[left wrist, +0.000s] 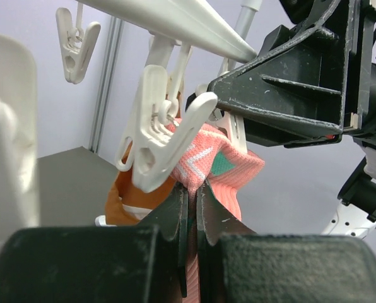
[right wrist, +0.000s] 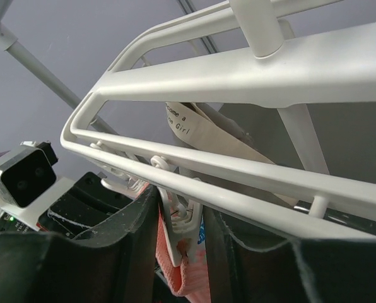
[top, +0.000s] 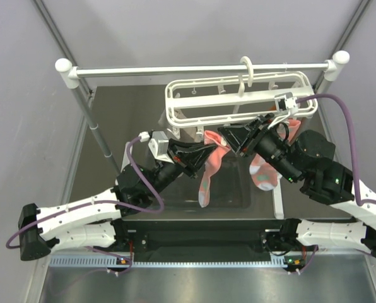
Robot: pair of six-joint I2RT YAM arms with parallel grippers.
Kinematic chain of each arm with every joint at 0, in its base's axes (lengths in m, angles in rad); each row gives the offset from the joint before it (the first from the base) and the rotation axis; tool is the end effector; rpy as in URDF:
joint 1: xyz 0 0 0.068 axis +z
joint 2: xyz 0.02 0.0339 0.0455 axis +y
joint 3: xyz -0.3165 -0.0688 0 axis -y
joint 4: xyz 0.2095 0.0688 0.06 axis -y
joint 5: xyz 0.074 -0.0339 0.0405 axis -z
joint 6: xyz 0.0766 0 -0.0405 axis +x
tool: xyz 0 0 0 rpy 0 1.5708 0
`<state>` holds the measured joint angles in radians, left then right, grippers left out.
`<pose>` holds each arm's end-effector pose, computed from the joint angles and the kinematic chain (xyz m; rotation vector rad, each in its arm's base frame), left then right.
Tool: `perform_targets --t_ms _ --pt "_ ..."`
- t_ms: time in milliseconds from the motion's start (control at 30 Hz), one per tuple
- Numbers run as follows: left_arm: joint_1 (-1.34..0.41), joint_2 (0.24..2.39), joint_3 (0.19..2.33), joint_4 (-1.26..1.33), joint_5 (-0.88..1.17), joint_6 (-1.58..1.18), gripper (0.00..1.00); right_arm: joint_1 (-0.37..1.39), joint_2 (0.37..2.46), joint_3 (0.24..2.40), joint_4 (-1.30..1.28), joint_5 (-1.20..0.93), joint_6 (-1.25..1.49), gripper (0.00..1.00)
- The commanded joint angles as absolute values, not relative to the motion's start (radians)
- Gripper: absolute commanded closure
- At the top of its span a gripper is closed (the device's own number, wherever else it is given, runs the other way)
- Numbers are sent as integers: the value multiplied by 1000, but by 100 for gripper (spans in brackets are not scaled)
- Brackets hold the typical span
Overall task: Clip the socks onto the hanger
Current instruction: Clamp the sock onto the hanger.
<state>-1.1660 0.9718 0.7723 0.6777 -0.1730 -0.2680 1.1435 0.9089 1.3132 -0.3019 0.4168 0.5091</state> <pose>0.0875 -0.1708 0.4610 0.3563 1.1226 -1.1840 0.0853 0.1125 0.5155 -0.1360 1.5586 1.0230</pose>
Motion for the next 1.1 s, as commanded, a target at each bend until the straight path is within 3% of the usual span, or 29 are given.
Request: perform_targets --t_ms 0,267,400,567,633,700,800,833,967,1067 --pt "-1169 974 815 762 -175 -304 100 1149 907 1308 -302 408 509 67" --pt "-1169 965 816 781 -153 -340 100 1150 904 1308 -298 407 509 64" --pt "-1169 976 828 781 -146 -345 100 1149 897 1307 -296 405 511 50" --pt "-1169 980 821 775 -144 -354 100 1149 887 1307 -305 408 511 44" --pt "-1170 979 818 770 -143 -353 99 1149 881 1305 -313 408 509 35" --pt "-1169 979 818 765 -147 -354 90 1149 873 1305 -324 411 511 26" --pt "-1169 971 824 733 -193 -373 58 1147 854 1304 -350 410 518 16" --pt "-1169 966 839 683 -207 -389 42 1149 845 1301 -359 405 522 13" --pt "-1169 943 879 514 -262 -434 25 1150 773 1257 -425 400 523 0" --pt "-1169 916 865 457 -281 -448 19 1149 723 1226 -465 376 502 0"
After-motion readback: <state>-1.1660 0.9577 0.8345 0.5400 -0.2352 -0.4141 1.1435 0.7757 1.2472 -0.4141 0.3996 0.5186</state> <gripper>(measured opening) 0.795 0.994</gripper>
